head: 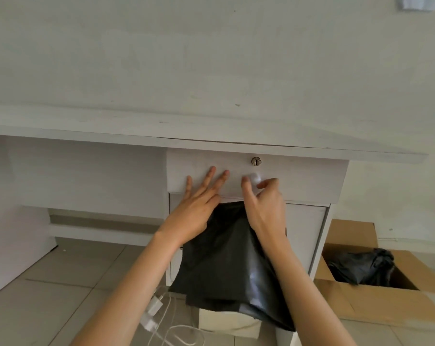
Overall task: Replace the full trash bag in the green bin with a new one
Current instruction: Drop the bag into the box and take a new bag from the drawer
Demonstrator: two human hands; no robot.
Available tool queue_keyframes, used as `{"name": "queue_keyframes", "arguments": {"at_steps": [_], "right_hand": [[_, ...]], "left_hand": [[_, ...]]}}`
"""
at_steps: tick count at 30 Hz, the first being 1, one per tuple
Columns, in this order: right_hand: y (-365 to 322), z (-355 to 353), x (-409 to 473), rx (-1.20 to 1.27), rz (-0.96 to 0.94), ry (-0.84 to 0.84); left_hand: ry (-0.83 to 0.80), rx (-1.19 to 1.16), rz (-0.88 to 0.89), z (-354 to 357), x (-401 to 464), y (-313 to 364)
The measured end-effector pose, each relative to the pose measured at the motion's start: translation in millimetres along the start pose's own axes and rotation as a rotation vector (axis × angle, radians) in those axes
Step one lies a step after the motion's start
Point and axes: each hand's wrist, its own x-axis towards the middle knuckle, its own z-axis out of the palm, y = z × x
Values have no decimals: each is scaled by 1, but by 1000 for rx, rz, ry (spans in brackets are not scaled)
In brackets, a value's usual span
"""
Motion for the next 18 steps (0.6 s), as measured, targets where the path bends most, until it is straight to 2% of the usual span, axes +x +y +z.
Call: {"name": "queue_keyframes", "arguments": {"at_steps": [3,9,14,18], "right_hand": [[-10,1,15,-191,74,11],[-19,7,6,-654,-115,18],[-23,11,29,-510,46,-56],[-22,11,43,-534,3,-152]], "left_hand": [[-15,-9,-11,-8,-2,3],[7,-23,-21,-7,-12,0],[-104,-41,-31,-11,7,-6],[-160,-102,-47,-8,18,-8]]}}
